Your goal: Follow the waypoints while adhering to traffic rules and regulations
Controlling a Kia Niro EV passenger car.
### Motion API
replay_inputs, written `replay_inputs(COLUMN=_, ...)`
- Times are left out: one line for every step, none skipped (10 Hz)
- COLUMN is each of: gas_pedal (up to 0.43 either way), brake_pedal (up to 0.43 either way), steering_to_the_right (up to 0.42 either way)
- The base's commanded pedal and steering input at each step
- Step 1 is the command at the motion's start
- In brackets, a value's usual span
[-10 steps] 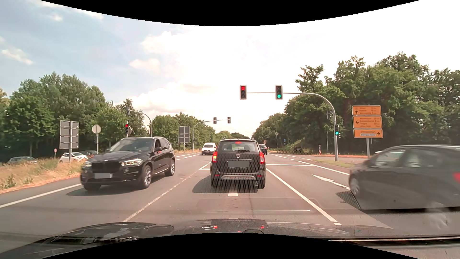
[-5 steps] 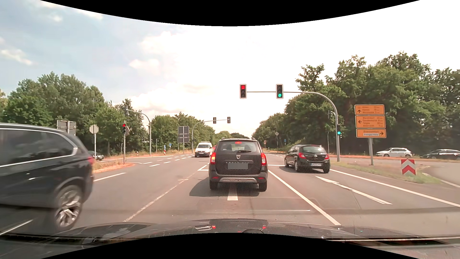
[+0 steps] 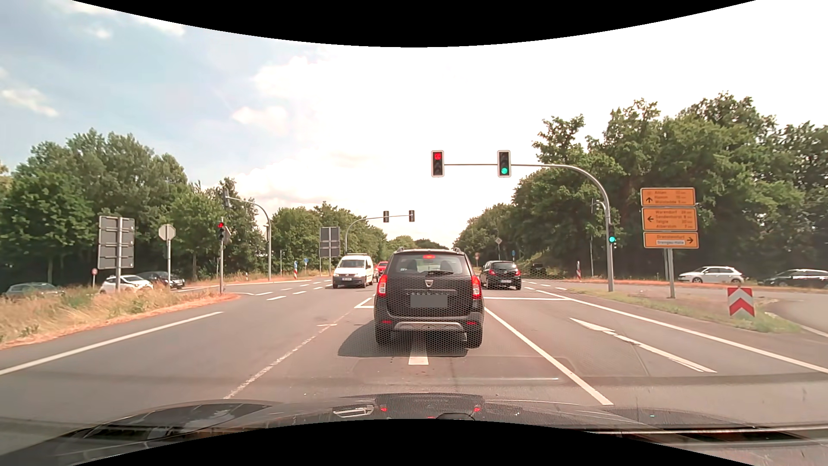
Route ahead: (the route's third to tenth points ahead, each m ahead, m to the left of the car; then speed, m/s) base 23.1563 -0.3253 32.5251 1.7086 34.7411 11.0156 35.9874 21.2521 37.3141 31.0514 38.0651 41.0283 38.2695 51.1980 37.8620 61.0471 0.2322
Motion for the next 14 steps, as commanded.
replay_inputs(gas_pedal=0.0, brake_pedal=0.177, steering_to_the_right=0.0)
replay_inputs(gas_pedal=0.0, brake_pedal=0.183, steering_to_the_right=0.0)
replay_inputs(gas_pedal=0.0, brake_pedal=0.183, steering_to_the_right=0.0)
replay_inputs(gas_pedal=0.0, brake_pedal=0.189, steering_to_the_right=0.0)
replay_inputs(gas_pedal=0.0, brake_pedal=0.183, steering_to_the_right=0.0)
replay_inputs(gas_pedal=0.0, brake_pedal=0.189, steering_to_the_right=0.0)
replay_inputs(gas_pedal=0.0, brake_pedal=0.195, steering_to_the_right=0.0)
replay_inputs(gas_pedal=0.0, brake_pedal=0.207, steering_to_the_right=0.0)
replay_inputs(gas_pedal=0.0, brake_pedal=0.244, steering_to_the_right=0.0)
replay_inputs(gas_pedal=0.0, brake_pedal=0.293, steering_to_the_right=0.0)
replay_inputs(gas_pedal=0.0, brake_pedal=0.348, steering_to_the_right=0.0)
replay_inputs(gas_pedal=0.0, brake_pedal=0.366, steering_to_the_right=0.0)
replay_inputs(gas_pedal=0.0, brake_pedal=0.372, steering_to_the_right=0.0)
replay_inputs(gas_pedal=0.0, brake_pedal=0.372, steering_to_the_right=0.0)
